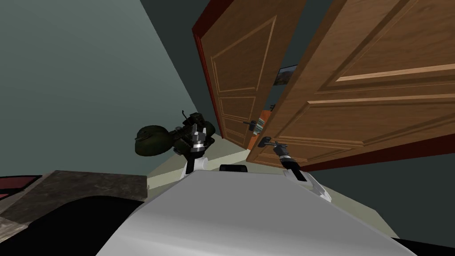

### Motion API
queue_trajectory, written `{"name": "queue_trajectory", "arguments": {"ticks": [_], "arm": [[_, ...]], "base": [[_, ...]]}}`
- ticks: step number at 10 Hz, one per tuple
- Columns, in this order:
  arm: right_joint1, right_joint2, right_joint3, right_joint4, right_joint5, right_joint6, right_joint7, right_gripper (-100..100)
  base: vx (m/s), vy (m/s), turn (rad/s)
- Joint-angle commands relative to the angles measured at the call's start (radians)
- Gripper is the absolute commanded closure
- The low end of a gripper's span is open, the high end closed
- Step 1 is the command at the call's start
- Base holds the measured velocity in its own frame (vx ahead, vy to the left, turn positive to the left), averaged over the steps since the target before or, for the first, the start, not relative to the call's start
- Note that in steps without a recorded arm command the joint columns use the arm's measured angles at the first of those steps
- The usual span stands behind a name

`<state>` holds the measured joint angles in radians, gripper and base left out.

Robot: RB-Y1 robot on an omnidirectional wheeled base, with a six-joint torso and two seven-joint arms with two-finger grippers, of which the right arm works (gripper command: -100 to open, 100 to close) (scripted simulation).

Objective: Pull the door open

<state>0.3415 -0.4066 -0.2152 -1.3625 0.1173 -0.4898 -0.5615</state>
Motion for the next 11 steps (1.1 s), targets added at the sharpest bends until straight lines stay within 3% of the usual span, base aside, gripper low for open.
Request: {"name": "queue_trajectory", "arguments": {"ticks": [1,2,3,4,11], "arm": [[0.019,-0.013,0.021,-0.010,0.003,-0.025,-0.020,100],[0.031,-0.022,0.028,-0.013,0.005,-0.039,-0.030,100],[0.025,-0.020,0.014,-0.012,0.002,-0.024,-0.022,100],[0.046,-0.035,0.021,-0.007,0.007,-0.056,-0.040,100],[0.104,-0.084,0.040,0.005,0.021,-0.162,-0.097,100]], "base": [[-0.243,-0.060,0.134],[-0.236,-0.045,0.111],[-0.104,-0.022,0.004],[-0.194,-0.038,0.150],[-0.215,-0.057,0.141]]}}
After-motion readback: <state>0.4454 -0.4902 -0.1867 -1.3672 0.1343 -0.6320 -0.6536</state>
